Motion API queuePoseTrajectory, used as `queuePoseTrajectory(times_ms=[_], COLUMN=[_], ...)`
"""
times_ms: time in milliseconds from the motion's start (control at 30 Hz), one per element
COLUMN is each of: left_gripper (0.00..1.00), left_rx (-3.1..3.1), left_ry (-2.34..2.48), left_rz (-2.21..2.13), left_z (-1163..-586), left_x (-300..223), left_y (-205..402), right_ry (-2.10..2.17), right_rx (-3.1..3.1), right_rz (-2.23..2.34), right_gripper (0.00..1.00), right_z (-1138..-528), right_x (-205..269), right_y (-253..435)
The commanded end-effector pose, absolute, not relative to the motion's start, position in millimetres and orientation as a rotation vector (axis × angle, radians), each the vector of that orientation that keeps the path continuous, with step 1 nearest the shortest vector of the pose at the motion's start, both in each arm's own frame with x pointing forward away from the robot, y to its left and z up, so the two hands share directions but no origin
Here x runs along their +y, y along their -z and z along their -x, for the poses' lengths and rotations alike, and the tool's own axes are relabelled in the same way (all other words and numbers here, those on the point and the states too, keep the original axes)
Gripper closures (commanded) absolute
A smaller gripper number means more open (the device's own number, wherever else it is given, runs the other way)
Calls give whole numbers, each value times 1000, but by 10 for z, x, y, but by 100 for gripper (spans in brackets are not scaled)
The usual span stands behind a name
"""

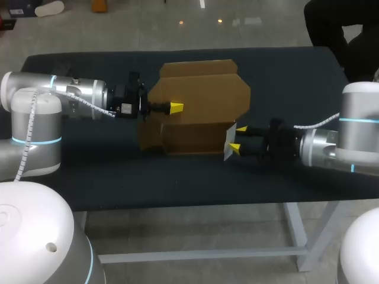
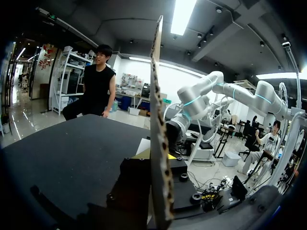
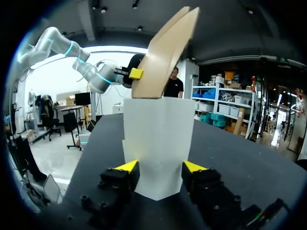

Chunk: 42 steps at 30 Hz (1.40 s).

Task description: Assemble the packaging by folding the flat box into shape, placing the metal phone stand inside, and closing the box properly

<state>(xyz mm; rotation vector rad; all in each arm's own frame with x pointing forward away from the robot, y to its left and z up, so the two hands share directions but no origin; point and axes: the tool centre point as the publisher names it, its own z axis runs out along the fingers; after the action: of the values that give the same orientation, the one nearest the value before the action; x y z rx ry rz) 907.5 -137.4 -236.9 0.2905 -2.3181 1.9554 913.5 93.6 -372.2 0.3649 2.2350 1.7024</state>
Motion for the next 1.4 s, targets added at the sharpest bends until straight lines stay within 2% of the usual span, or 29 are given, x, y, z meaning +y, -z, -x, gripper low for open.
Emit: queuePoseTrajectory(times_ms=[33, 267, 767, 1400], left_gripper=[100, 100, 100, 100], left_rx=[-2316, -2316, -2316, -2316], left_ry=[-1955, -1955, -1955, -1955], left_rz=[-288, -288, -288, -288], left_z=[-9078, -9078, -9078, -9078], left_x=[-1363, -1363, -1363, -1363], left_y=[2408, 2408, 2408, 2408], right_ry=[-1726, -1726, -1647, -1551], right_rx=[2232, 2225, 2172, 2005], right_rz=[-354, -369, -465, -687], right_gripper=[49, 47, 51, 52], right_z=[-9177, -9176, -9085, -8968], right_x=[921, 987, 1145, 1027], right_y=[3739, 3752, 3748, 3790])
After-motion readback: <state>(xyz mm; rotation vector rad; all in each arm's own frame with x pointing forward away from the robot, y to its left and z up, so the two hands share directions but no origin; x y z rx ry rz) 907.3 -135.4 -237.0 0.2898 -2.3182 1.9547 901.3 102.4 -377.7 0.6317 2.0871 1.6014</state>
